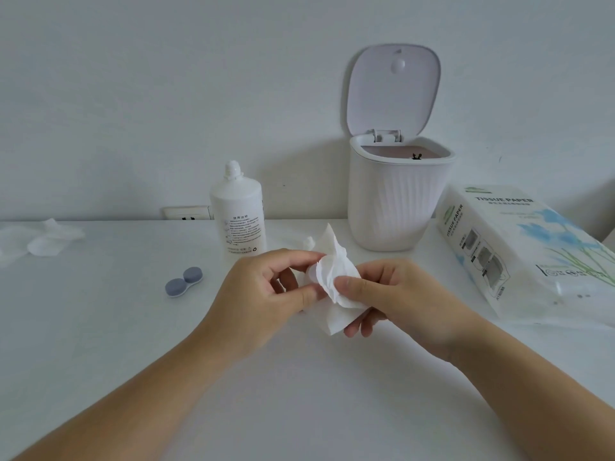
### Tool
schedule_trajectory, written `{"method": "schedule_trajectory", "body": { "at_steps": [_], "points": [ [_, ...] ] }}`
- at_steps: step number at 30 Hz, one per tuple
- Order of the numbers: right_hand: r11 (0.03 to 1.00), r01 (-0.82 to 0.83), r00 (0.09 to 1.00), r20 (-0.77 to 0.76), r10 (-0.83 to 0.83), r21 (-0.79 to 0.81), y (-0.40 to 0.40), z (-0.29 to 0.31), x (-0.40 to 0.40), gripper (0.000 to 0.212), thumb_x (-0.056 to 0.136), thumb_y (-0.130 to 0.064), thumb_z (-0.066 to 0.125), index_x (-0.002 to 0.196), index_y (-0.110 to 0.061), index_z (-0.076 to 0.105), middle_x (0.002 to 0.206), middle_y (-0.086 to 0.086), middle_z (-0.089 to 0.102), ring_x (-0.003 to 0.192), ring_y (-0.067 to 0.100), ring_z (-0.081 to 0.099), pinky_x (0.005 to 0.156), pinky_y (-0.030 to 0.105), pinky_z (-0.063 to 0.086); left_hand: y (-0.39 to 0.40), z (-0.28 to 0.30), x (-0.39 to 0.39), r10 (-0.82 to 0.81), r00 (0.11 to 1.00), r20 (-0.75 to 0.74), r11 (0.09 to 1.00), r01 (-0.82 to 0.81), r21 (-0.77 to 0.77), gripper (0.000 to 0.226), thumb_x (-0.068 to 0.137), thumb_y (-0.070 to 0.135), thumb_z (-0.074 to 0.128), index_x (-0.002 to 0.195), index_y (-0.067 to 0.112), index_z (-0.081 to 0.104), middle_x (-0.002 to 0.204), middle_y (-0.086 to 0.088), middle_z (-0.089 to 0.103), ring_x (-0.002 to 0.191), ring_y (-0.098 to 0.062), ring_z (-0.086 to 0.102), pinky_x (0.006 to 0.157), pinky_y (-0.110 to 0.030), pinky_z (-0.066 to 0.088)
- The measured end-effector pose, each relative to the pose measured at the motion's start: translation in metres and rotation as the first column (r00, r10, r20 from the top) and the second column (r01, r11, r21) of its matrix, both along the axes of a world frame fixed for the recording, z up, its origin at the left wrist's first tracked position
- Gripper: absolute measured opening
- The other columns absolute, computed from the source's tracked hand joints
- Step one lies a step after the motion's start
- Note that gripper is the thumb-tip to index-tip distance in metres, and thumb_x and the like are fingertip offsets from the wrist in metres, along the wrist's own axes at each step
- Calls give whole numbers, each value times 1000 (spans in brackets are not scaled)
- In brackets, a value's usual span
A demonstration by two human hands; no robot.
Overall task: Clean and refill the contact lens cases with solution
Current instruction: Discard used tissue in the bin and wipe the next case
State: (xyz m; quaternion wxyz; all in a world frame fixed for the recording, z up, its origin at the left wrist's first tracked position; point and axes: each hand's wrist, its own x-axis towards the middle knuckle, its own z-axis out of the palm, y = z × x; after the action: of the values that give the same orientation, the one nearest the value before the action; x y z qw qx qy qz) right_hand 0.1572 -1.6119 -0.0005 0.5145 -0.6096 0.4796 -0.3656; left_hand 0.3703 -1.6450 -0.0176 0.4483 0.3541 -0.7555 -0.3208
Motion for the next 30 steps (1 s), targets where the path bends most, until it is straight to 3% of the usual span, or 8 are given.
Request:
{"method": "schedule_trajectory", "body": {
  "at_steps": [8, 11, 14, 21, 26, 28, 30],
  "points": [
    [995, -95, 994, -61, 93, -20, 2, -1, 3, 21, 96, -25, 67, 79, -16, 77, 69, 7, 73, 60, 18, 66, 55, 25, 50, -1, 1, 3, -59, 991, 116, 998, 58, 12, 33, 82, 26, 82, 105, 48, 74, 73, 26, 65, 57, 1, 49, 60, -9, 41],
    [992, -123, 991, -49, 122, -10, 1, 0, 0, 21, 97, -28, 64, 84, -17, 76, 77, 7, 75, 66, 20, 69, 58, 26, 52, -1, 2, 2, -21, 994, 108, 998, 26, -49, 27, 78, 28, 85, 95, 46, 76, 63, 27, 60, 54, 0, 47, 55, -6, 36],
    [987, -158, 987, -30, 158, -2, 0, 1, -3, 23, 100, -33, 58, 92, -19, 76, 84, 8, 75, 73, 23, 69, 65, 31, 53, -1, 2, 3, -2, 997, 80, 998, 7, -69, 24, 68, 45, 90, 87, 46, 75, 56, 22, 55, 51, -1, 44, 52, -8, 35],
    [994, -79, 997, -20, 78, -77, -4, -9, 0, 29, 98, -41, 54, 87, -21, 71, 77, 5, 66, 67, 18, 63, 66, 32, 51, -1, -7, 0, -6, 999, 40, 1000, 7, -15, 27, 64, 48, 84, 78, 32, 67, 56, 13, 52, 53, -3, 44, 50, -21, 38],
    [992, -106, 994, -35, 103, -74, -2, -8, -1, 25, 100, -38, 54, 89, -28, 73, 71, -2, 65, 65, 16, 62, 65, 30, 49, -2, -4, -1, 11, 998, 69, 1000, -9, -26, 19, 70, 46, 82, 85, 45, 69, 57, 18, 54, 52, -2, 45, 52, -14, 37],
    [987, -158, 986, -65, 156, -39, -1, -8, -2, 27, 100, -33, 55, 96, -12, 71, 70, 1, 65, 65, 17, 62, 62, 28, 48, -2, -1, 0, 11, 992, 125, 997, -2, -75, 25, 76, 39, 80, 91, 55, 68, 65, 23, 58, 56, -3, 48, 55, -10, 38],
    [981, -195, 976, -103, 193, -10, -2, -7, -2, 30, 101, -30, 55, 91, -3, 65, 72, 5, 66, 64, 17, 62, 62, 28, 48, -2, 0, 2, -11, 985, 172, 995, 28, -98, 28, 83, 29, 80, 100, 49, 71, 76, 24, 63, 61, -5, 51, 60, -9, 40]
  ]
}}
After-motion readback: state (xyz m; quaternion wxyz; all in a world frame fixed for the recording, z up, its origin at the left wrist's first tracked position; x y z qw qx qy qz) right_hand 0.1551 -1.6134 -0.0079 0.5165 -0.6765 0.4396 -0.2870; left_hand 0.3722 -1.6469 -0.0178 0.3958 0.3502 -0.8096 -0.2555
